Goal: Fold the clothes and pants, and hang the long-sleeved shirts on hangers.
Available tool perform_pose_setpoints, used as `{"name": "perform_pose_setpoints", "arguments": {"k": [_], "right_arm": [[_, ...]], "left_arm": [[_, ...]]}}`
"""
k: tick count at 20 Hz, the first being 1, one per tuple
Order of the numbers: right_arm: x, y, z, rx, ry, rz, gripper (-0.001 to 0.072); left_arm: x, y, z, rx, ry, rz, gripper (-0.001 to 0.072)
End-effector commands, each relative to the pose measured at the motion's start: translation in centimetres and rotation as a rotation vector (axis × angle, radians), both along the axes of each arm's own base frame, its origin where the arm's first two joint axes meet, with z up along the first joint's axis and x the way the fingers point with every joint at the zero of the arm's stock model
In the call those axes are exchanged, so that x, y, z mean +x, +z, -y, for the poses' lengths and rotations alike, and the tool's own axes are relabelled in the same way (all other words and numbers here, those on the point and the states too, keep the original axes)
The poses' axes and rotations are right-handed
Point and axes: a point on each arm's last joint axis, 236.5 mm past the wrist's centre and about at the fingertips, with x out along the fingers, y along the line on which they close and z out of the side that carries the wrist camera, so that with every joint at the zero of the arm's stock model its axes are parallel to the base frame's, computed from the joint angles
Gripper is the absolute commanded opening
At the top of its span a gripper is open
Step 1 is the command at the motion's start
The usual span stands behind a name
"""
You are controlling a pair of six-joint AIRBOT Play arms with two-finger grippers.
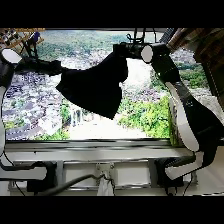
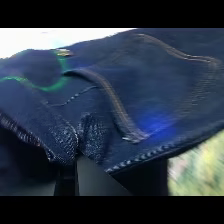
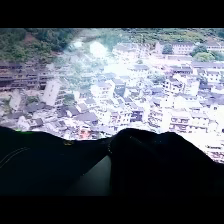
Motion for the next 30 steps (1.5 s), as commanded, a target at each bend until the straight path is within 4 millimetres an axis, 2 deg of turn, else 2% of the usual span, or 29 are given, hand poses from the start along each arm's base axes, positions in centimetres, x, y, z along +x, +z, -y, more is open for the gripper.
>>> {"name": "perform_pose_setpoints", "arguments": {"k": [1,3,5,7,9,11,13,16,18,21,22,23,24,25,26,27,30], "right_arm": [[-1.2,0.8,-1.4,0.019,0.04,-0.037,0.0023],[-3.8,1.1,-2.6,0.021,0.07,-0.107,0.0023],[-7.5,0.4,-4.5,-0.019,0.139,-0.195,0.0023],[-11.8,-1.0,-7.1,-0.085,0.234,-0.281,0.0023],[-15.2,-2.7,-9.4,-0.159,0.302,-0.326,0.0023],[-18.0,-4.8,-11.1,-0.208,0.351,-0.368,0.0023],[-20.7,-7.8,-12.0,-0.247,0.38,-0.437,0.0022],[-24.7,-13.5,-11.5,-0.332,0.416,-0.555,0.0022],[-27.0,-16.3,-11.5,-0.35,0.439,-0.611,0.0022],[-29.4,-18.0,-13.0,-0.354,0.513,-0.601,0.0025],[-30.4,-17.9,-13.8,-0.354,0.575,-0.589,0.0101],[-31.4,-17.5,-14.5,-0.347,0.625,-0.583,0.0268],[-32.1,-17.1,-15.0,-0.333,0.645,-0.587,0.0445],[-32.4,-16.7,-15.0,-0.328,0.645,-0.589,0.0494],[-32.4,-16.2,-14.8,-0.323,0.626,-0.592,0.0493],[-31.6,-15.7,-14.0,-0.332,0.589,-0.581,0.0493],[-26.8,-12.9,-9.3,-0.378,0.405,-0.501,0.0493]], "left_arm": [[2.1,-0.7,-3.7,0.046,0.085,0.047,0.0027],[2.0,-0.3,-5.8,0.047,0.122,0.047,0.0027],[1.3,-0.7,-7.6,0.046,0.142,0.014,0.0027],[0.2,-1.1,-8.5,0.039,0.142,-0.03,0.0027],[-0.7,-1.5,-8.8,0.036,0.131,-0.069,0.0027],[-1.9,-2.5,-9.4,0.081,0.113,-0.116,0.0027],[-3.1,-4.1,-9.7,0.109,0.103,-0.163,0.0027],[-5.1,-7.3,-11.7,0.192,0.115,-0.241,0.0028],[-6.2,-9.0,-12.7,0.201,0.162,-0.295,0.0028],[-7.4,-10.7,-13.2,0.217,0.177,-0.346,0.0031],[-7.7,-11.1,-13.1,0.213,0.176,-0.363,0.0032],[-8.2,-11.4,-12.9,0.208,0.167,-0.389,0.0065],[-8.7,-11.7,-12.8,0.202,0.167,-0.414,0.0195],[-9.4,-11.9,-13.1,0.205,0.19,-0.452,0.0341],[-10.0,-12.1,-13.5,0.216,0.22,-0.487,0.0454],[-10.7,-12.2,-14.0,0.225,0.256,-0.528,0.0523],[-12.1,-11.7,-14.5,0.2,0.318,-0.602,0.0526]]}}
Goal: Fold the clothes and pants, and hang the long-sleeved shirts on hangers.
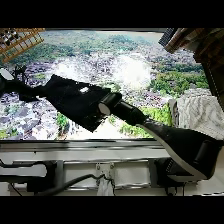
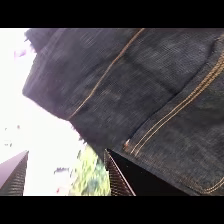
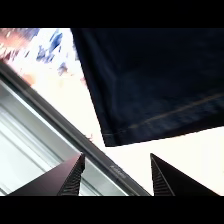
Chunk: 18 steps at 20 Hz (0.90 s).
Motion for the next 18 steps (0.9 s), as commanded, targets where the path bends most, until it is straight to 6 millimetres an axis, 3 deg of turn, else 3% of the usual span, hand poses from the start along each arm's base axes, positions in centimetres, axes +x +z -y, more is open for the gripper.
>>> {"name": "perform_pose_setpoints", "arguments": {"k": [1,3,5,6,8,9,10,12,15,16,18], "right_arm": [[4.9,3.1,5.1,-0.051,-0.169,0.126,0.0493],[8.9,5.4,9.2,-0.021,-0.324,0.191,0.0486],[12.4,6.6,13.9,0.066,-0.549,0.242,0.0318],[13.5,6.3,16.3,0.118,-0.666,0.252,0.0296],[12.9,3.0,19.3,0.212,-0.84,0.154,0.0296],[11.5,0.8,19.3,0.281,-0.909,0.049,0.0293],[10.3,-0.5,18.1,0.365,-0.91,-0.027,0.0294],[9.2,-1.2,15.4,0.53,-0.863,-0.075,0.031],[8.5,-2.2,14.5,0.615,-0.845,-0.076,0.0489],[8.5,-2.9,14.4,0.607,-0.837,-0.085,0.0522],[8.5,-4.4,14.1,0.601,-0.846,-0.117,0.054]], "left_arm": [[-1.8,0.7,-0.9,-0.006,0.107,-0.083,0.0523],[-0.6,2.8,-1.7,-0.005,0.191,-0.015,0.0461],[2.0,6.6,-1.7,-0.024,0.253,0.167,0.046],[3.5,9.0,-0.9,-0.055,0.264,0.27,0.046],[5.3,13.8,1.9,-0.083,0.197,0.45,0.046],[5.4,15.5,3.7,-0.068,0.128,0.506,0.046],[5.1,16.6,5.2,-0.052,0.065,0.538,0.046],[4.4,18.3,8.2,-0.026,-0.036,0.578,0.046],[3.1,19.6,13.0,-0.056,-0.149,0.605,0.0457],[2.6,19.9,14.5,-0.066,-0.185,0.611,0.0384],[1.7,20.0,16.8,-0.074,-0.245,0.618,0.0352]]}}
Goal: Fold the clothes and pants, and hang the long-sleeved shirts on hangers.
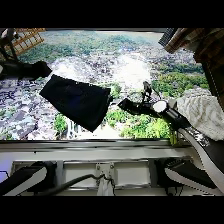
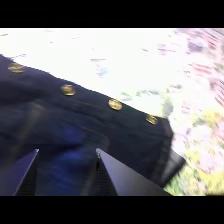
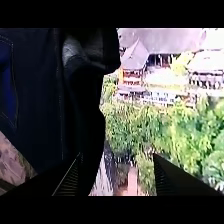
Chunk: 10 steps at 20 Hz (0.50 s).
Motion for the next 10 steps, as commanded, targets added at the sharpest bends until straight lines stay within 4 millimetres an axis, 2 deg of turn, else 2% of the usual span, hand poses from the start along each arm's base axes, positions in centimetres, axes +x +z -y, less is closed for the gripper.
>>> {"name": "perform_pose_setpoints", "arguments": {"k": [1,3,6,10], "right_arm": [[0.6,-1.9,-0.5,0.069,-0.04,-0.009,0.054],[0.6,-3.0,-1.3,0.112,-0.037,-0.035,0.054],[1.0,-3.5,-3.0,0.147,-0.033,-0.014,0.0553],[2.1,-3.3,-6.7,0.198,-0.015,0.004,0.0663]], "left_arm": [[-1.6,0.9,4.4,0.014,-0.113,0.035,0.0353],[-2.3,0.3,5.4,0.015,-0.144,0.014,0.0353],[-3.6,-0.5,5.6,0.022,-0.163,-0.028,0.0353],[-4.5,0.6,5.3,0.028,-0.168,0.003,0.0353]]}}
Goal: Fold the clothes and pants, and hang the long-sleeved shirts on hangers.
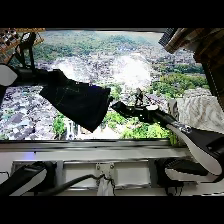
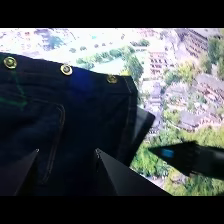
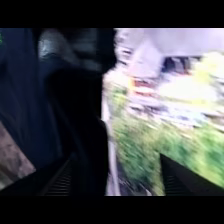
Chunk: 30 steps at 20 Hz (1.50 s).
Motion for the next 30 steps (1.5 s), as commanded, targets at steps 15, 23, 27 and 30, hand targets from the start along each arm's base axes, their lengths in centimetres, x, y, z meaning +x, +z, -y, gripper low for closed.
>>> {"name": "perform_pose_setpoints", "arguments": {"k": [15,23,27,30], "right_arm": [[6.1,-0.1,-11.8,0.135,-0.029,-0.005,0.0442],[7.7,2.2,-9.2,0.191,-0.028,-0.027,0.0025],[10.2,5.6,-1.8,0.085,-0.048,0.027,0.0025],[12.4,8.8,6.2,0.034,-0.148,0.053,0.0025]], "left_arm": [[-2.0,2.0,-0.1,0.025,-0.051,0.048,0.0352],[-2.0,2.0,0.0,0.023,-0.052,0.047,0.0352],[-2.1,2.1,0.5,0.001,-0.057,0.044,0.0352],[-2.1,2.2,0.7,-0.01,-0.058,0.045,0.0352]]}}
